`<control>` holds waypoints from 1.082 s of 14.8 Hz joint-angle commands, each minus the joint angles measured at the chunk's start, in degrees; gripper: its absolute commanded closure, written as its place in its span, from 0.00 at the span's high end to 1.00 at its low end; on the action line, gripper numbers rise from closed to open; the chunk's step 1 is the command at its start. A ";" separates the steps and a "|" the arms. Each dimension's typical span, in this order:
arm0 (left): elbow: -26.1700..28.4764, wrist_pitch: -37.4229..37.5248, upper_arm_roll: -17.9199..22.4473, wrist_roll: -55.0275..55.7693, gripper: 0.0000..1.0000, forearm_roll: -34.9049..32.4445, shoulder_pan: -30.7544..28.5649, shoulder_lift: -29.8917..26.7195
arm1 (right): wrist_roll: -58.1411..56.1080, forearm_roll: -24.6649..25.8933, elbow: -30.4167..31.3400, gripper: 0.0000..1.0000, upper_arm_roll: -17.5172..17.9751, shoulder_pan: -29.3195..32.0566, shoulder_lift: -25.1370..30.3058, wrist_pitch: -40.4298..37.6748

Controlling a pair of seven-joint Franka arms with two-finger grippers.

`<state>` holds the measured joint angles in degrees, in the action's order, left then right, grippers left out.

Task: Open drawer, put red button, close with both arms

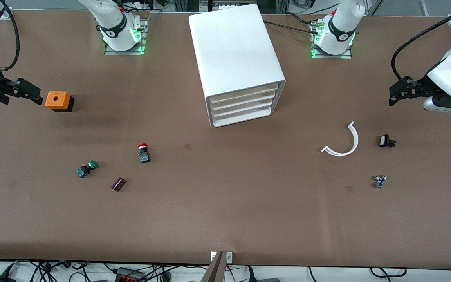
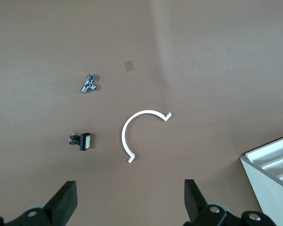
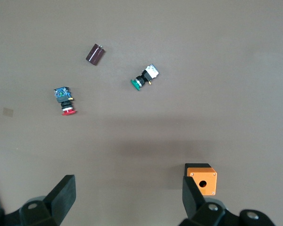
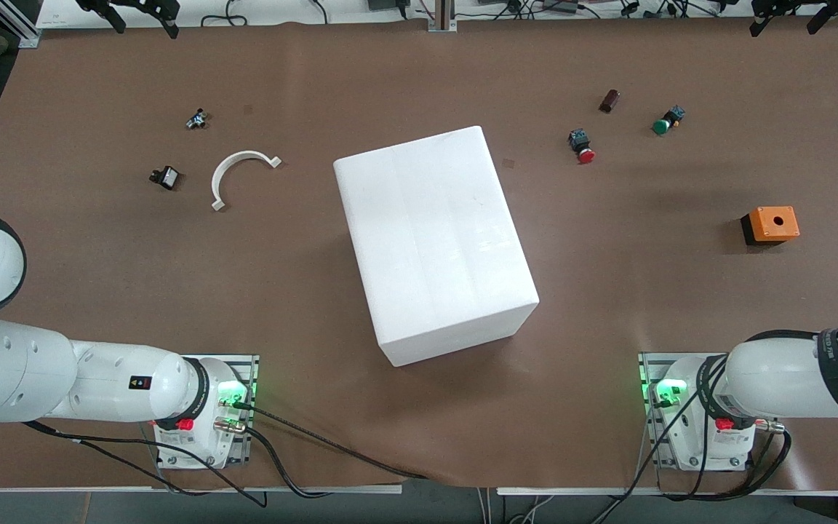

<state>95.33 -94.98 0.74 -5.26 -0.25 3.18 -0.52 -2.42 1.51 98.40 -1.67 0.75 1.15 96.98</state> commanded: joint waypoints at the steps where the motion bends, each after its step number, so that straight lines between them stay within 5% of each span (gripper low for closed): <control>1: -1.90 1.12 -0.03 -0.63 1.00 -0.89 -0.02 0.78 | -0.66 -0.01 0.83 1.00 0.53 0.48 1.31 -0.38; 6: -4.09 3.22 -0.12 -0.54 1.00 -0.89 0.07 2.44 | -0.13 -0.01 0.83 1.00 0.44 0.56 0.96 -0.91; 14: -4.71 19.91 -1.17 -1.33 1.00 0.51 1.04 7.62 | -0.65 -0.27 -1.88 1.00 0.44 0.39 -2.89 -0.82; 16: -4.53 18.71 -1.79 -6.75 1.00 8.11 0.86 11.13 | -0.57 -0.62 -2.34 1.00 0.53 0.48 -4.31 -0.39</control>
<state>92.89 -77.02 -0.55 -7.28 2.46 4.14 6.02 -2.42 1.50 97.98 -1.67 0.77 -1.09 96.59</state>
